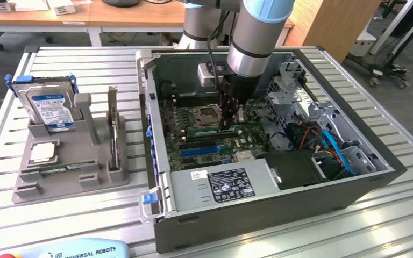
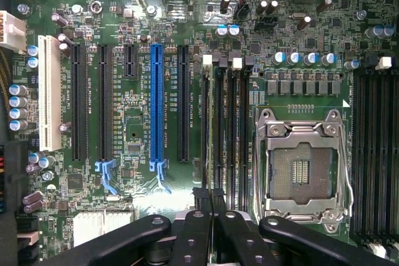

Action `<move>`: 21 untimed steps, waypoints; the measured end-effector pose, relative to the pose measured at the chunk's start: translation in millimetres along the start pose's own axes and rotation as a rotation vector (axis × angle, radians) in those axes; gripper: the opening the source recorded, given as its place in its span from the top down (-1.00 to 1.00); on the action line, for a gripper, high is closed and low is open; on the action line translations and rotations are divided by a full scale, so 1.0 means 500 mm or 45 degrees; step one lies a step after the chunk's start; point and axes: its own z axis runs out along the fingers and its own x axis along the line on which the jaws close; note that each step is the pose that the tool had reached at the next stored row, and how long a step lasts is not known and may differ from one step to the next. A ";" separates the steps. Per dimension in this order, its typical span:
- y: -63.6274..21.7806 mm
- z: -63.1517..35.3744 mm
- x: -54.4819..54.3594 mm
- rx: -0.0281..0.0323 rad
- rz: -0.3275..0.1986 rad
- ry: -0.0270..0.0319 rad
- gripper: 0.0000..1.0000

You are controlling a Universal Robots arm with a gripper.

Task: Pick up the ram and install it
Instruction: 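Insert the ram into the slot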

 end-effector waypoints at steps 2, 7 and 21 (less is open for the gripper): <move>0.000 0.000 0.000 0.0000 0.000 -0.0001 0.77; -0.001 0.001 0.000 0.0000 0.000 -0.0001 0.77; -0.001 0.002 0.000 -0.0001 -0.005 0.0002 0.77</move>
